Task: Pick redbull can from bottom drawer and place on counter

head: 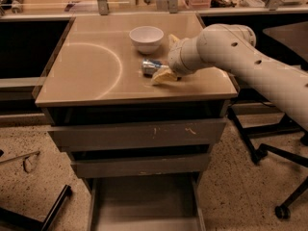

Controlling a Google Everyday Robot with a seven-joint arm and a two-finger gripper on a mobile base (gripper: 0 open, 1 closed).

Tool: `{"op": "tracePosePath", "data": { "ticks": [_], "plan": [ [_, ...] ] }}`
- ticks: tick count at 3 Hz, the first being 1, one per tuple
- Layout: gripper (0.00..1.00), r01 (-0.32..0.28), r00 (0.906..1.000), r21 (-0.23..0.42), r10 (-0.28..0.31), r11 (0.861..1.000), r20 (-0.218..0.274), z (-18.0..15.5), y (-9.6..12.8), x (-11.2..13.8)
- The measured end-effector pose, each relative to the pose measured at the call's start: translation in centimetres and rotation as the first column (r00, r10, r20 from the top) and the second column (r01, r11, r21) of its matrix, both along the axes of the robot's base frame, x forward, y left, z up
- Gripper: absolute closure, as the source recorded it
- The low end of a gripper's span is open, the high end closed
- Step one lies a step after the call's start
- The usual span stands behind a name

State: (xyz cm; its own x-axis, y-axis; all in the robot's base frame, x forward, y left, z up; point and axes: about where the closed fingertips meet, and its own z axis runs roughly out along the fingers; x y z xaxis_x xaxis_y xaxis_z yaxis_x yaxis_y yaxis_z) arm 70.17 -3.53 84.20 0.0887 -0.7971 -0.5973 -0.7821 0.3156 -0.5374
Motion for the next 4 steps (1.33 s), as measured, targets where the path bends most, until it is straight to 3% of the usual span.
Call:
{"op": "tracePosePath", "data": {
  "ticks": [2,4],
  "plan": [
    [0.00,0.030,0.9993,-0.041,-0.031,0.999,-0.019,-0.1,-1.7,-0.3],
    [0.00,0.030,0.9993,-0.041,-0.031,0.999,-0.019,0.3,-1.7,-0.3]
  ]
}}
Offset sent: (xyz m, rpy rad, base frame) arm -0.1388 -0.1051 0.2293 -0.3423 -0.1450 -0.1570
